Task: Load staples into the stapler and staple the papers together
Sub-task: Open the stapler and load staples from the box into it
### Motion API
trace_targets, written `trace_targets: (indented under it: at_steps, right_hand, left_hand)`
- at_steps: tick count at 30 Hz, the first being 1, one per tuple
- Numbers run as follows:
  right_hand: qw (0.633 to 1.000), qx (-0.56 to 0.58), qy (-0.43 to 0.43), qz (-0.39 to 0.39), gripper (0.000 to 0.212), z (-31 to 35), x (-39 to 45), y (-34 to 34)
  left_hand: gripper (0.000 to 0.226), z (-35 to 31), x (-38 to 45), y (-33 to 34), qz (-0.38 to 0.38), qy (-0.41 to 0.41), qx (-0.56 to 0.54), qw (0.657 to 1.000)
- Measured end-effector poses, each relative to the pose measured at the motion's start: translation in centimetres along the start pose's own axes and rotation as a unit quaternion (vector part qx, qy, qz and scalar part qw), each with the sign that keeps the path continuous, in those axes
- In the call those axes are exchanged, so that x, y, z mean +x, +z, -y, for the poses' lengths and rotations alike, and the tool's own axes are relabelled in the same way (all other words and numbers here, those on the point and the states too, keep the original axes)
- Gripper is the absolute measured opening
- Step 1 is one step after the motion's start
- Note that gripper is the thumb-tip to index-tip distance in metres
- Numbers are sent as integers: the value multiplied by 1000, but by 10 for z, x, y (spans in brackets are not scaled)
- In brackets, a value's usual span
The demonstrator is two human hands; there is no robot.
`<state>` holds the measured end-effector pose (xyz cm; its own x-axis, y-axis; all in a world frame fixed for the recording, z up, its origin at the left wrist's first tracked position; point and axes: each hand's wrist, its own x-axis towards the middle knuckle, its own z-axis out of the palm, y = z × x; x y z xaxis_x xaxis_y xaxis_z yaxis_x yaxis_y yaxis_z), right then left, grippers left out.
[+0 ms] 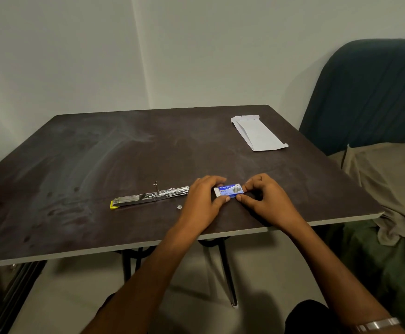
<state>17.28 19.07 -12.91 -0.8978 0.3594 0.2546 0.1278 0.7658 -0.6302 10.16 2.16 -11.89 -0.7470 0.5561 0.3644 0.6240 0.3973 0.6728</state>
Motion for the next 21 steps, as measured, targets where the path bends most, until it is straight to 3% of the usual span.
trace_targets:
  at_steps: [4, 6, 9, 21]
  right_hand:
    - [1000, 3, 1, -16, 35, -3, 1, -2]
    - [999, -3, -28, 22, 45, -2, 1, -7]
    - [995, -28, -70, 71, 37, -1, 2, -11]
    - [995, -19, -65, 78, 34, -9, 8, -24]
  left_hand:
    - [41, 0, 0, -2, 1, -11, -17, 1000]
    - [42, 0, -1, -2, 0, -14, -20, 1000]
    - [42, 1, -3, -3, 3, -18, -23, 1000]
    - [34, 1, -3, -8, -14, -11, -45, 999]
